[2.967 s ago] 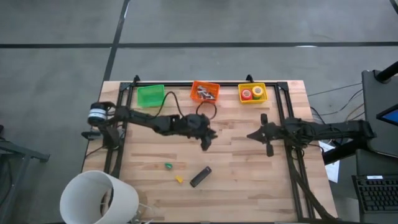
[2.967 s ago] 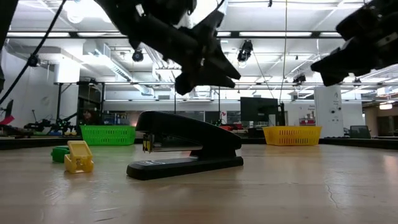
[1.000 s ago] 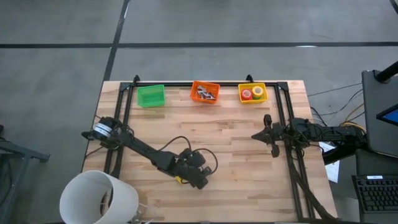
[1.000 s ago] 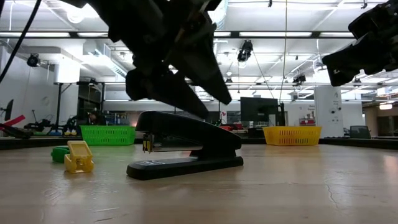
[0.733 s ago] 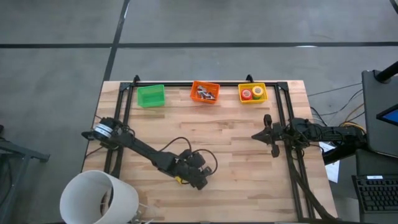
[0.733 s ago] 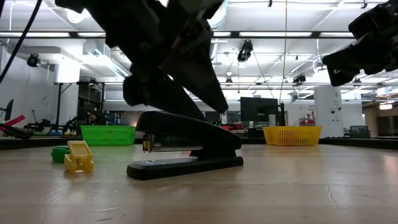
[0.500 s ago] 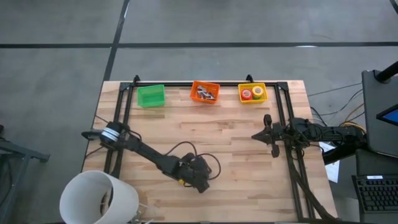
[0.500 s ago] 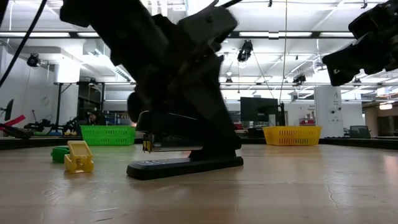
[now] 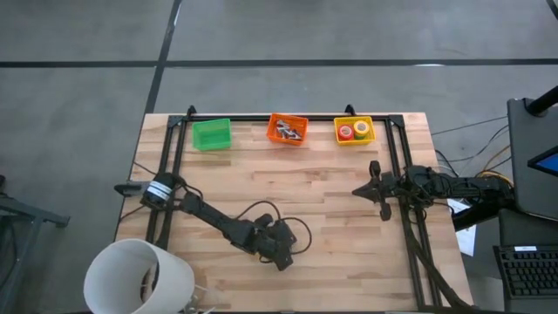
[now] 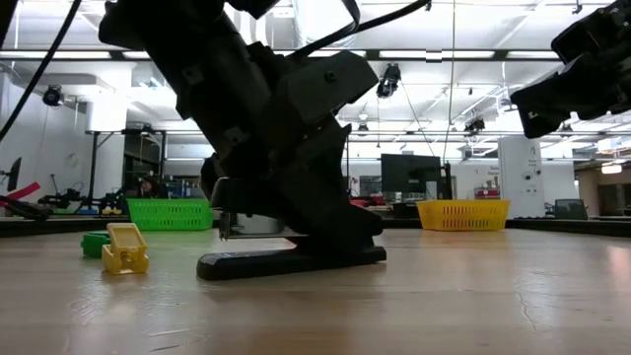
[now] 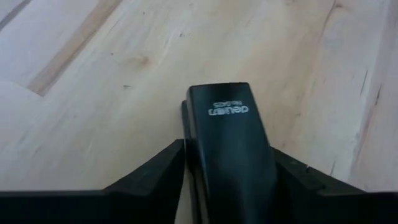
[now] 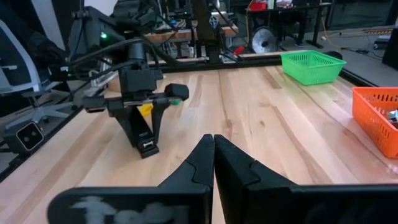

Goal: Pick and place Stapler, Stapler remover, tape
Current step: Put the large black stapler into the green bin

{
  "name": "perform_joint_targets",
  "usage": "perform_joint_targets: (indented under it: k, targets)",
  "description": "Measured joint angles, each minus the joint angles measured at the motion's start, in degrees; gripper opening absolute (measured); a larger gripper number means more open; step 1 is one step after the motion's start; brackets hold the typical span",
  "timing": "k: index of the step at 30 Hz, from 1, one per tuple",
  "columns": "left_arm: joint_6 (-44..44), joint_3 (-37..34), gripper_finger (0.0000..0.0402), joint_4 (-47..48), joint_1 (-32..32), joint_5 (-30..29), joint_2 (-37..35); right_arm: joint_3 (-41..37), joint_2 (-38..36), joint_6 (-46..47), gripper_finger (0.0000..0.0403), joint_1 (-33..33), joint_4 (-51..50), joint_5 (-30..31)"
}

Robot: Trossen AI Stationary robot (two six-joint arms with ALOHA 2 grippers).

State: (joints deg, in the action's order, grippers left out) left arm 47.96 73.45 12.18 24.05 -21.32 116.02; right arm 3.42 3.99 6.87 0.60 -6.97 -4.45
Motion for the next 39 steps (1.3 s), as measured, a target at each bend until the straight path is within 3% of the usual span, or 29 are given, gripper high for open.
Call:
perform_joint_targets:
  k: [8,17,21,26,33,39]
  targets:
    - [-1.4,-0.1,0.0121,0.1,-0.6,-0.5,-0.5,0.0,0.0,0.0,0.0009,0.0,0.0,0.0]
    - [-4.5,-0.3,0.0147,3.7,-2.3,-4.8,-2.9,0.0,0.0,0.0,0.0009,0.0,0.0,0.0]
    - [-4.4,-0.3,0.0134,8.0,-3.1,-8.6,-5.1,0.0,0.1,0.0,0.0009,0.0,0.0,0.0]
    - [-4.1,-0.3,0.0121,14.1,-4.7,-12.3,-8.9,0.0,0.2,0.0,0.0009,0.0,0.0,0.0]
    - [-3.1,-1.0,0.0141,25.0,-8.1,-17.9,-13.9,0.0,0.3,0.0,0.0009,0.0,-0.1,0.0]
    - [-0.1,-3.3,0.0124,35.5,-12.0,-23.2,-18.5,0.0,0.6,0.0,0.0009,0.0,0.0,0.0]
